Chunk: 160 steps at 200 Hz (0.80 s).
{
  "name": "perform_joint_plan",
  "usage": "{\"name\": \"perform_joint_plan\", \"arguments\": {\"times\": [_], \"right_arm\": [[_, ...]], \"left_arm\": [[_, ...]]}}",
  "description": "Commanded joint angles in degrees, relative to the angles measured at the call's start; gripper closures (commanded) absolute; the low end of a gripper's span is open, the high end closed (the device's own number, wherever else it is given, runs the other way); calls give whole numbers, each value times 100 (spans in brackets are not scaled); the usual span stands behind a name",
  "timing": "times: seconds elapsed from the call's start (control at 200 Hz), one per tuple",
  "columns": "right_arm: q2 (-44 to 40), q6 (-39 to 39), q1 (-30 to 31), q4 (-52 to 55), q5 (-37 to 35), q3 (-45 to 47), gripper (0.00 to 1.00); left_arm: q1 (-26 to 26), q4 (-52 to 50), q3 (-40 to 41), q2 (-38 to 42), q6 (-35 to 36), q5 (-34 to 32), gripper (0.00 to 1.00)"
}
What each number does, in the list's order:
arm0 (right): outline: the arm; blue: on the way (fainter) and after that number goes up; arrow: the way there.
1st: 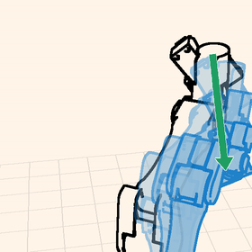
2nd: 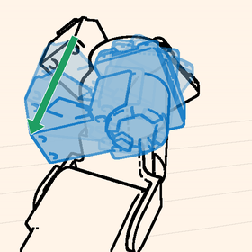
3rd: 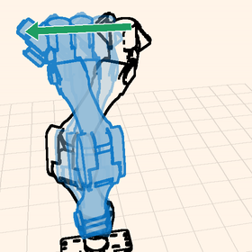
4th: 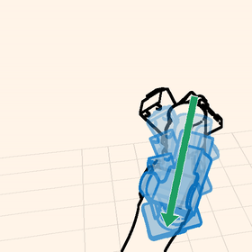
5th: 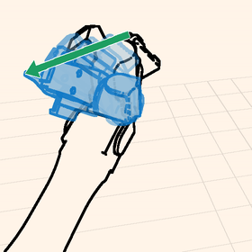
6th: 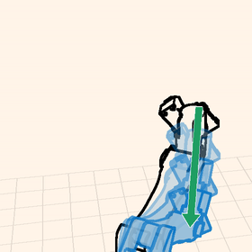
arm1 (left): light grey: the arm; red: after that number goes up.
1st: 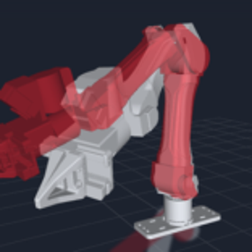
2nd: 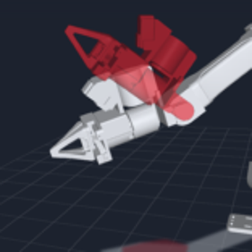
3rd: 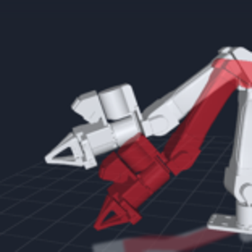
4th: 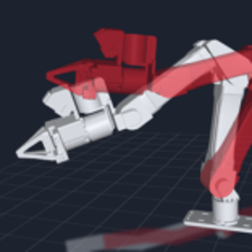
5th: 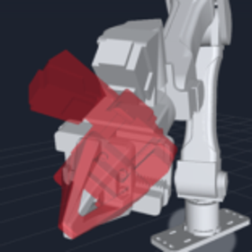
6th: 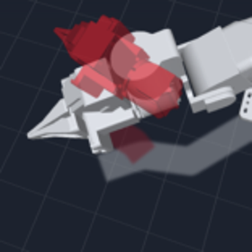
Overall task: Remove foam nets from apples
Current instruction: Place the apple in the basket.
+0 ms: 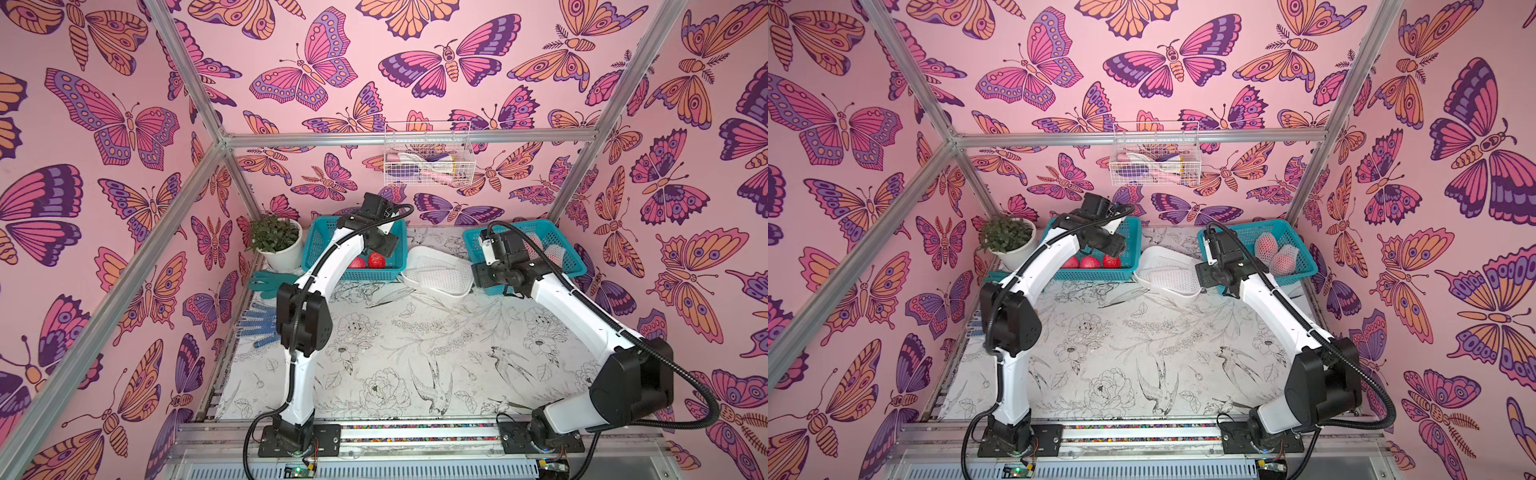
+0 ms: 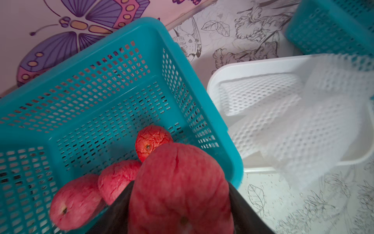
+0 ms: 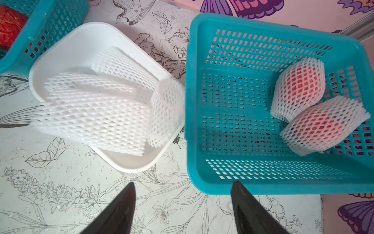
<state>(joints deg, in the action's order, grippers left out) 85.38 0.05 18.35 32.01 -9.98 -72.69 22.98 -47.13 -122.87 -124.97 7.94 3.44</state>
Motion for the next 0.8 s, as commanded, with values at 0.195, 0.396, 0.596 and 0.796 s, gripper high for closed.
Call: {"name": "perform_joint_plan", "arguments": {"times": [0.195, 0.396, 0.596, 0.796], "right_arm": [[161, 228, -38, -199, -209, -315, 25], [272, 241, -38, -340, -239, -342, 25], [348, 274, -34, -439, -353, -365, 25], [400, 293, -33, -468, -373, -388, 25]], "left_arm": [[1, -450, -690, -975, -91, 131, 49], [13, -455, -598, -1209, 17, 267, 49], [22, -461, -484, -1383, 84, -48, 48], [41, -518, -533, -1597, 67, -273, 47]]}}
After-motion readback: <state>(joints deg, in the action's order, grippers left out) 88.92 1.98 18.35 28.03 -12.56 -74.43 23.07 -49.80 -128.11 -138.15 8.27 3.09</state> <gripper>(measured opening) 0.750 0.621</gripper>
